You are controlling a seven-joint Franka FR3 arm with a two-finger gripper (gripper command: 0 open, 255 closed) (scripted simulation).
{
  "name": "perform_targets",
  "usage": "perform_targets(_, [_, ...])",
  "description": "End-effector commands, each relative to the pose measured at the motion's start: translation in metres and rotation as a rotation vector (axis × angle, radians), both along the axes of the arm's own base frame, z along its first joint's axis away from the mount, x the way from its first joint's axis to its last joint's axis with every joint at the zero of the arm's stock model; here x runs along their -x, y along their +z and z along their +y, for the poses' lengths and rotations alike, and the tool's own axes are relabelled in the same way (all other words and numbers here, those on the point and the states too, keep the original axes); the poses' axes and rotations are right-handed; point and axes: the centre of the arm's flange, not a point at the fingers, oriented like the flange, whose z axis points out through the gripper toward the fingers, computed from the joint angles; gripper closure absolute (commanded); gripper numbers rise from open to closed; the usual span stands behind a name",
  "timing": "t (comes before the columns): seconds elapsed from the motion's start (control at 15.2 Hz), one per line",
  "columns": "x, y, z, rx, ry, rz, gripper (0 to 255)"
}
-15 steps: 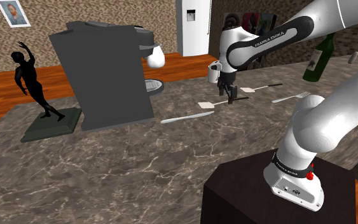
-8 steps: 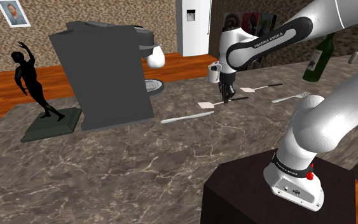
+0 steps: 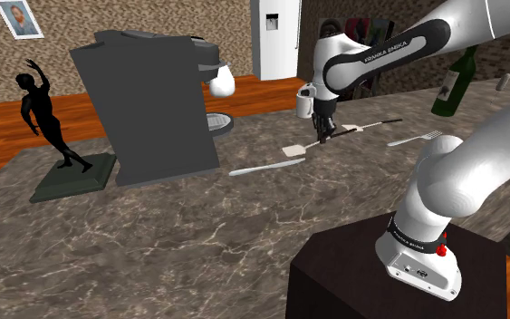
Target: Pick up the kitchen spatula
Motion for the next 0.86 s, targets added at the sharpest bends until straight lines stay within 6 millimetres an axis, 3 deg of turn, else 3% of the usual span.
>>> perform_targets(0.0, [0.0, 0.011, 0.0, 0.0, 0.0, 0.0, 255])
perform_targets(0.66, [0.0, 0.064, 0.0, 0.0, 0.0, 0.0, 255])
perform_targets(0.79, [0.0, 0.065, 0.0, 0.0, 0.0, 0.0, 255])
